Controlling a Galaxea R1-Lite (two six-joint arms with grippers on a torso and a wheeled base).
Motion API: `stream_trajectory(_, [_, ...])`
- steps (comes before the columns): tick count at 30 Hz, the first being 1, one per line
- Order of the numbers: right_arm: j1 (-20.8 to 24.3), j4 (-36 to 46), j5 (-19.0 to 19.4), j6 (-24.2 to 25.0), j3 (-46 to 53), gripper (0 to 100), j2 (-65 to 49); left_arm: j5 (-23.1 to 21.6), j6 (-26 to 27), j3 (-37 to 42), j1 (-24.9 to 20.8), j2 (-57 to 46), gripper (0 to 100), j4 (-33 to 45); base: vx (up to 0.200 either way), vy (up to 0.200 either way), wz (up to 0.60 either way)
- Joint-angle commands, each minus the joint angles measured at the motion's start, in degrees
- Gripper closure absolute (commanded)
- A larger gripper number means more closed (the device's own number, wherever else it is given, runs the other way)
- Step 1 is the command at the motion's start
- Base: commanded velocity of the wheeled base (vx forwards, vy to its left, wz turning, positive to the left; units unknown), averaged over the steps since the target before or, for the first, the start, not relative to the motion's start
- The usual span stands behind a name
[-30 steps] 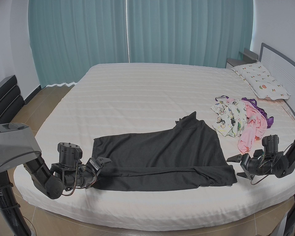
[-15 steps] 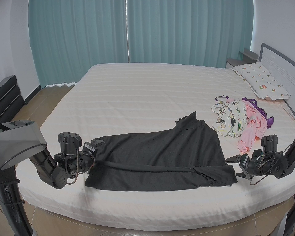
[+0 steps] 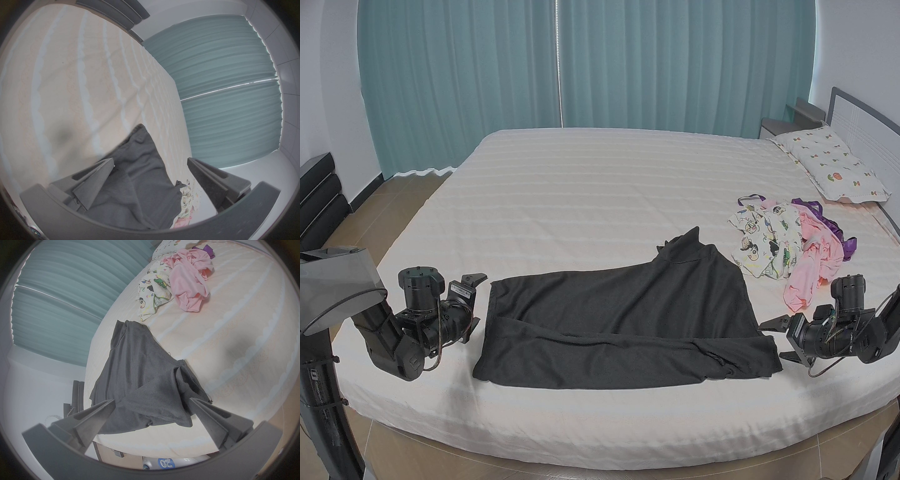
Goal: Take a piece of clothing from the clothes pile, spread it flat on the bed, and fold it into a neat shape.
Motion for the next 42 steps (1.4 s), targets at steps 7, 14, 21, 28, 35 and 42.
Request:
stream_trajectory(7, [-0.1, -5.7, 0.0, 0.0, 2.6, 0, 0.0, -14.0, 18.3, 14.3, 3.9, -6.0, 0, 0.5, 0.0, 0.0, 0.0])
stream_trajectory(14, [0.0, -6.5, 0.0, -0.3, 3.2, 0, 0.0, -14.0, 28.9, 17.0, 3.4, -5.5, 0, 0.0, 0.0, 0.0, 0.0])
stream_trajectory(21, [0.0, -6.5, 0.0, -0.3, 3.2, 0, 0.0, -13.9, 29.3, 15.4, 1.7, -3.6, 0, -0.1, 0.0, 0.0, 0.0])
stream_trajectory(28, [0.0, -6.6, 0.0, -0.3, 3.2, 0, 0.0, -13.7, 29.5, 14.6, 0.4, -1.8, 0, -0.1, 0.0, 0.0, 0.0])
stream_trajectory(35, [0.0, -6.5, 0.1, -0.3, 3.2, 0, 0.0, -13.3, 31.2, 14.3, 0.5, 0.1, 0, -0.1, 0.0, 0.0, 0.0])
stream_trajectory(42, [0.0, -6.6, 0.1, -0.3, 3.2, 0, 0.0, -10.8, 31.3, 13.6, 0.5, 1.4, 100, -0.1, 0.0, 0.0, 0.0])
